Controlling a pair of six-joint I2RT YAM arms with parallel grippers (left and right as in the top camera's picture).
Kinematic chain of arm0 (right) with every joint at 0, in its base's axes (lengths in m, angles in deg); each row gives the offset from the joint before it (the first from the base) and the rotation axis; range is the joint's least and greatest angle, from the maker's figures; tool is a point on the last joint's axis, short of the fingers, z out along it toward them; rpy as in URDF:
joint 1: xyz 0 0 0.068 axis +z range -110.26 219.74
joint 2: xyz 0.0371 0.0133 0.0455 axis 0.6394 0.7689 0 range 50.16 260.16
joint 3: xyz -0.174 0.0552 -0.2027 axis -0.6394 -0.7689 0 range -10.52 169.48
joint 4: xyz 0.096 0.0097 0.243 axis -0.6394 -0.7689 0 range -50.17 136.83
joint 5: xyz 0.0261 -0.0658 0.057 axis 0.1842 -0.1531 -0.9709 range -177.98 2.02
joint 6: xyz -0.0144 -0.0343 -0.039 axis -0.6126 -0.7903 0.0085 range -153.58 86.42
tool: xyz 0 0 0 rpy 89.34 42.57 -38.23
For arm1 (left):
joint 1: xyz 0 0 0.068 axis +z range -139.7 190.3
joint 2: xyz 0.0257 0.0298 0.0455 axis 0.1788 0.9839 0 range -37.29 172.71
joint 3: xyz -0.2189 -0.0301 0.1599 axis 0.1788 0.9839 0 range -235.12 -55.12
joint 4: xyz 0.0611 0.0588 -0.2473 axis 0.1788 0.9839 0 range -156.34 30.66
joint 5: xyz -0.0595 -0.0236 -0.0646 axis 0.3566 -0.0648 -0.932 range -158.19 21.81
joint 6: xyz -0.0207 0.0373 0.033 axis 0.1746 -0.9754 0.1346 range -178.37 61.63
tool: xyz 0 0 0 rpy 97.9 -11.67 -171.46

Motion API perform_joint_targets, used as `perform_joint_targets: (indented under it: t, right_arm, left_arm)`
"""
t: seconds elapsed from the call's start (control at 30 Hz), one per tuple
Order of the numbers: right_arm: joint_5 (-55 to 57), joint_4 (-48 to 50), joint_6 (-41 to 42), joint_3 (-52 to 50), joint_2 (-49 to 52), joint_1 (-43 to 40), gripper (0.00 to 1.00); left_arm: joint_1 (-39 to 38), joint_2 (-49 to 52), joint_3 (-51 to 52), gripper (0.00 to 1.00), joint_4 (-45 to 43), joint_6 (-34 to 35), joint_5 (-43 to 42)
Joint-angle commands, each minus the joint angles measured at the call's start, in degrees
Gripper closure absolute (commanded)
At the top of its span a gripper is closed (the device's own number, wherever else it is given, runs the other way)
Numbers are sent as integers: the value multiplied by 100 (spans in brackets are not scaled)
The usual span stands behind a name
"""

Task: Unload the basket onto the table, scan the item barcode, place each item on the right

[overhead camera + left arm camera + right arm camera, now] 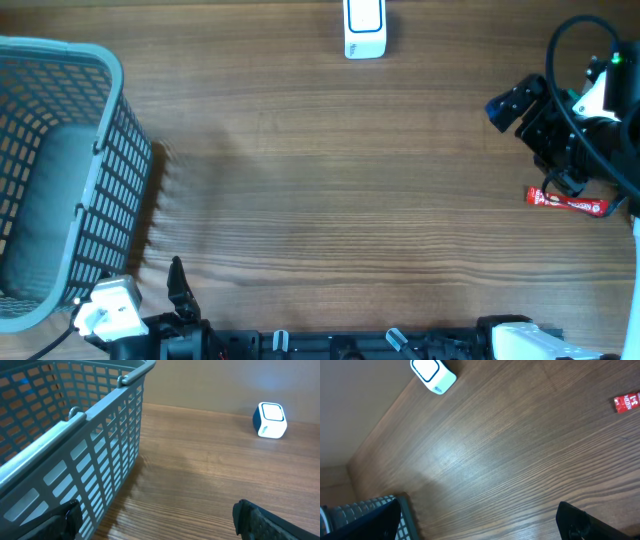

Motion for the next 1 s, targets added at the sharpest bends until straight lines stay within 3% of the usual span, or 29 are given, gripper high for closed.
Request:
perform_joint_targets:
  t: [0.0,0.1,0.13,0.2,0.3,0.7,0.87,0.97]
  right_arm:
    - [-9,52,-935,35,15,31,0]
    - [59,743,-2402,-173,17,284,0]
    - [52,1598,-3058,-603,-90,466,0]
    - [52,2267,-3246,-1128,-319,555,0]
    - [-350,3866,-3683,-2776,-1255,562,0]
    - [-800,9912,-3792,-9477,-6561,236,0]
    - [-699,10389,-3123,-10806,-7726,-260,0]
    - [-651,10489,-2922,-11140,-7711,-380,0]
  left_arm:
    - [26,-20,-11,0,-13,33,-28]
    - [24,-20,-11,0,-11,33,-28]
    - [26,-20,-11,0,-11,33,-28]
    - [26,-20,-11,0,-13,33,-28]
    - [24,-20,-11,0,-13,33,-28]
    - [26,-20,-11,0,-13,33,-28]
    - [26,-20,-11,0,-13,33,-28]
    - [24,-20,-11,0,-11,33,-28]
